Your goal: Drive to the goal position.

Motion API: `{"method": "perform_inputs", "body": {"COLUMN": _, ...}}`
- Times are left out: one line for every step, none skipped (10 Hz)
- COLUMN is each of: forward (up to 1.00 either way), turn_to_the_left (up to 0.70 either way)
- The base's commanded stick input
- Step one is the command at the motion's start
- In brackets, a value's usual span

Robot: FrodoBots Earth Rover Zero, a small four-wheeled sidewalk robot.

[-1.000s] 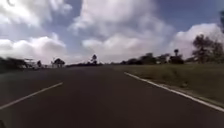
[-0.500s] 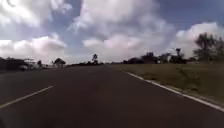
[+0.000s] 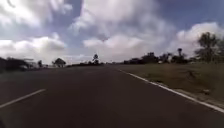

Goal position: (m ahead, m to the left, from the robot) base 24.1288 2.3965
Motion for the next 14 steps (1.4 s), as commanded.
{"method": "perform_inputs", "body": {"forward": 1.00, "turn_to_the_left": 0.00}}
{"method": "perform_inputs", "body": {"forward": 1.00, "turn_to_the_left": 0.00}}
{"method": "perform_inputs", "body": {"forward": 1.00, "turn_to_the_left": 0.00}}
{"method": "perform_inputs", "body": {"forward": 1.00, "turn_to_the_left": 0.00}}
{"method": "perform_inputs", "body": {"forward": 1.00, "turn_to_the_left": 0.00}}
{"method": "perform_inputs", "body": {"forward": 1.00, "turn_to_the_left": 0.00}}
{"method": "perform_inputs", "body": {"forward": 1.00, "turn_to_the_left": 0.00}}
{"method": "perform_inputs", "body": {"forward": 1.00, "turn_to_the_left": 0.00}}
{"method": "perform_inputs", "body": {"forward": 1.00, "turn_to_the_left": 0.00}}
{"method": "perform_inputs", "body": {"forward": 1.00, "turn_to_the_left": 0.00}}
{"method": "perform_inputs", "body": {"forward": 1.00, "turn_to_the_left": 0.00}}
{"method": "perform_inputs", "body": {"forward": 1.00, "turn_to_the_left": 0.00}}
{"method": "perform_inputs", "body": {"forward": 1.00, "turn_to_the_left": 0.00}}
{"method": "perform_inputs", "body": {"forward": 1.00, "turn_to_the_left": 0.00}}
